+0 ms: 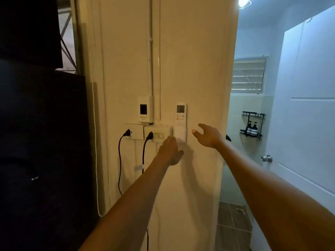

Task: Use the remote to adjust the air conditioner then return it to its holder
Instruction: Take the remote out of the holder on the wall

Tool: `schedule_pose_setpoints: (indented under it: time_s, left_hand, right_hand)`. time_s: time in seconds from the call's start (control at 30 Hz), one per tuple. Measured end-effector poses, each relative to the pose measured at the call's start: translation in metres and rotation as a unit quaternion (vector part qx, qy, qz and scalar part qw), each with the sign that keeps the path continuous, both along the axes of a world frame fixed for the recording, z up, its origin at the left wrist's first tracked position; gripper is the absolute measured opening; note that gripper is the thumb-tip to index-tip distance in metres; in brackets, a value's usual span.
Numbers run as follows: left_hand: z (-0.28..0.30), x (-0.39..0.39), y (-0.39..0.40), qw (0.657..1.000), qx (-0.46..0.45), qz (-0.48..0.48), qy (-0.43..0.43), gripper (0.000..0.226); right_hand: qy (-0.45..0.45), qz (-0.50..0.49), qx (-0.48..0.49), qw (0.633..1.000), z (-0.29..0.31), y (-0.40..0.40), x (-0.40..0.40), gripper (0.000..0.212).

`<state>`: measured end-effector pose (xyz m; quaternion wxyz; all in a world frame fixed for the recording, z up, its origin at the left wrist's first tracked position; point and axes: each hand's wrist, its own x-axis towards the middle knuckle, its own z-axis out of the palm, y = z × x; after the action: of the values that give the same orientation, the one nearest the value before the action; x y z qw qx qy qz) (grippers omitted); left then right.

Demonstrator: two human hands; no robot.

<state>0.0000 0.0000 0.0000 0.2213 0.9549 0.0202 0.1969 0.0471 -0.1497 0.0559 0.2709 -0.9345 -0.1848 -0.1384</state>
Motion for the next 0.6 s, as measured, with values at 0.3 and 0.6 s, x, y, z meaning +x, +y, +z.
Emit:
schedule_pose_setpoints:
  time_s: [0.3, 0.6]
  left_hand:
    - [-0.025, 0.059, -0.021, 0.983, -0.148, 0.041, -0.104, 0.075]
    - [-0.025, 0.084, -0.022, 0.971, -0.155, 0.034, -0.178, 0.077]
  right_hand:
    - [0.031, 0.065, 0.135, 0.988, 0.014, 0.017, 0.055, 0.060]
    - [0.034, 0.065, 0.250, 0.965, 0.025, 0.034, 0.084, 0.047]
